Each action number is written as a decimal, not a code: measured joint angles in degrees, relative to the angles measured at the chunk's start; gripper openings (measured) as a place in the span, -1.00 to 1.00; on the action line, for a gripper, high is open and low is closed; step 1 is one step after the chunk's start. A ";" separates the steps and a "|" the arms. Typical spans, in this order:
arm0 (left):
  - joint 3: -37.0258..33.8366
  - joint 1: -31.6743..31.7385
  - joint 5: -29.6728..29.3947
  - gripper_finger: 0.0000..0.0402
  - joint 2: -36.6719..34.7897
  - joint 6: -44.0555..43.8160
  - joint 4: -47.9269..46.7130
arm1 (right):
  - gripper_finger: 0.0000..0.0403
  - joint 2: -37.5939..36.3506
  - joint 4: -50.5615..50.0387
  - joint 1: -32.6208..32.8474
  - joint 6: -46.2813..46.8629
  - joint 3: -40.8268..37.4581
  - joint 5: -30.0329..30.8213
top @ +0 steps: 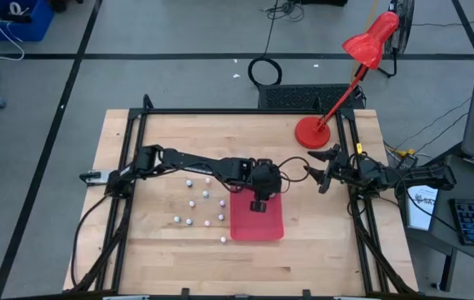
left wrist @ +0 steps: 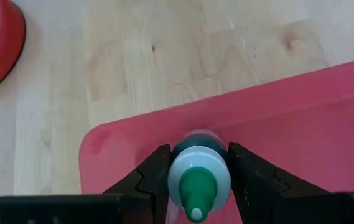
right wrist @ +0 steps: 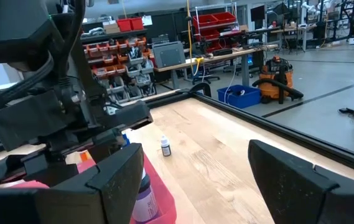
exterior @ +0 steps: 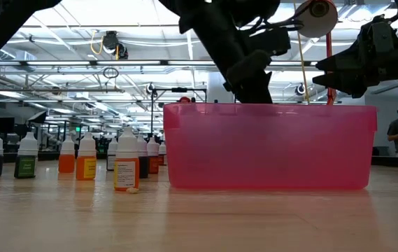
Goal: Pick & Place food coloring
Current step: Adjust the big green food coloring bottle in the red bin, then put the small red food coloring bottle into the red bin
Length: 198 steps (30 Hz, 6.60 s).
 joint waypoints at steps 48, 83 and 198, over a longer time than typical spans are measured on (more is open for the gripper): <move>-5.53 16.49 -7.72 -0.09 -17.45 -23.57 -37.17 | 0.38 0.83 0.00 0.00 0.01 0.00 -0.04; -27.48 18.30 1.57 -0.19 -16.77 -24.14 -12.23 | 0.38 0.83 0.00 0.01 0.01 0.00 -0.02; -17.14 1.92 7.14 -0.73 -9.14 -24.17 -4.04 | 0.38 1.27 0.00 0.01 -0.01 -0.01 -0.02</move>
